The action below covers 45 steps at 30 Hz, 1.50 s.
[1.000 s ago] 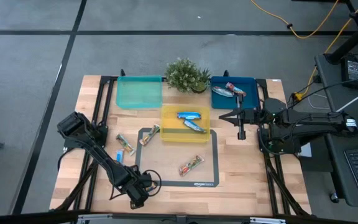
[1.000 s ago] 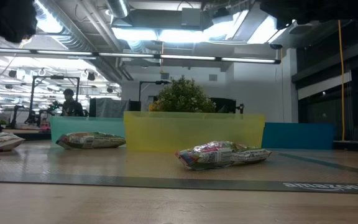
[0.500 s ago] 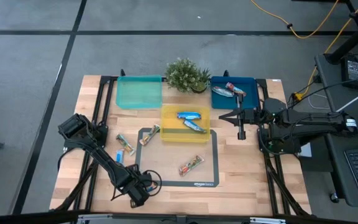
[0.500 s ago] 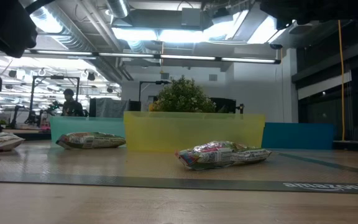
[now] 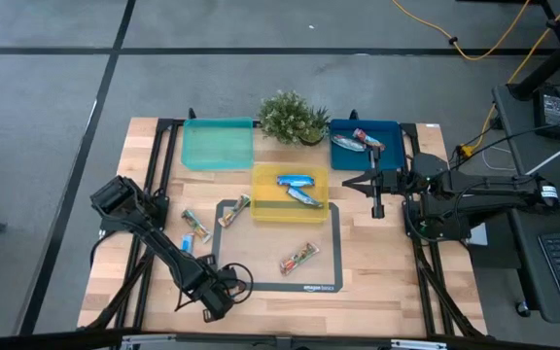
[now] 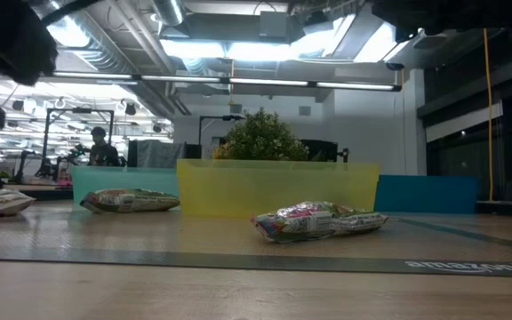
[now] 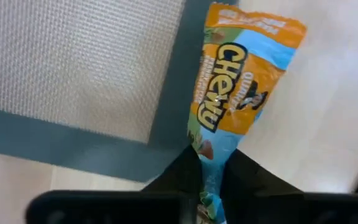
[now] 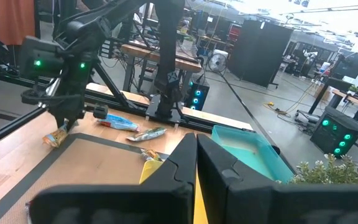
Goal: Pick and place Granola Bars by type
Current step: Put the orange granola bar into the green bin
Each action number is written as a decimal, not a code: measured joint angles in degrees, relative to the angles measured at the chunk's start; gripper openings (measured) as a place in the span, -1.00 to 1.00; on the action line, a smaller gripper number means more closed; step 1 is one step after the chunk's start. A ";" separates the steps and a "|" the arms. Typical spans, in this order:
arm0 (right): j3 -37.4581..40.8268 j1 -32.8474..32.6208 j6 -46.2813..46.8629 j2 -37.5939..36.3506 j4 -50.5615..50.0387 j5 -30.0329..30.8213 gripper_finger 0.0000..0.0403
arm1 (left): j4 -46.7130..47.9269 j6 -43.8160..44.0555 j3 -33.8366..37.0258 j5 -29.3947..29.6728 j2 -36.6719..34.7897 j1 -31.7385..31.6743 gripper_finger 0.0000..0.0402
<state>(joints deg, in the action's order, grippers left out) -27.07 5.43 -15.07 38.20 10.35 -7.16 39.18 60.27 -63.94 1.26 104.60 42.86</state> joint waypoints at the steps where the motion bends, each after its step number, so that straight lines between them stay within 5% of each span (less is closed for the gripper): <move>1: 0.00 0.02 0.00 0.00 0.02 0.00 -0.92 | 0.00 0.01 0.00 0.00 -0.58 0.01 -0.89; 8: 0.00 0.01 0.00 0.00 0.02 0.00 -0.92 | 0.17 0.23 0.00 4.93 -6.30 -0.01 -0.91; 20: -0.02 0.01 0.00 0.00 -1.36 0.00 -0.92 | -0.06 -4.41 0.00 30.05 -17.21 -0.14 -0.94; 27: -0.02 0.02 0.00 0.00 -1.36 0.00 -0.92 | -0.26 -17.54 -0.04 43.12 -22.02 -4.88 -0.92; 33: -0.02 0.02 1.03 0.00 -1.36 0.00 -0.92 | -4.73 -31.35 -0.07 44.90 -23.66 -11.87 -0.92; 40: -0.02 0.00 1.46 2.31 -1.30 0.00 -0.92 | -23.87 -54.70 -0.07 51.12 -23.74 -17.76 -0.92; 45: -0.02 0.02 -0.24 5.97 3.35 -0.22 -0.92 | -35.82 -64.94 -0.09 47.05 -23.74 -22.62 -0.92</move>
<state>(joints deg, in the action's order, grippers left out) -27.09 5.45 -15.31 44.16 13.70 -7.38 3.35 -4.66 -64.03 48.31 80.86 20.23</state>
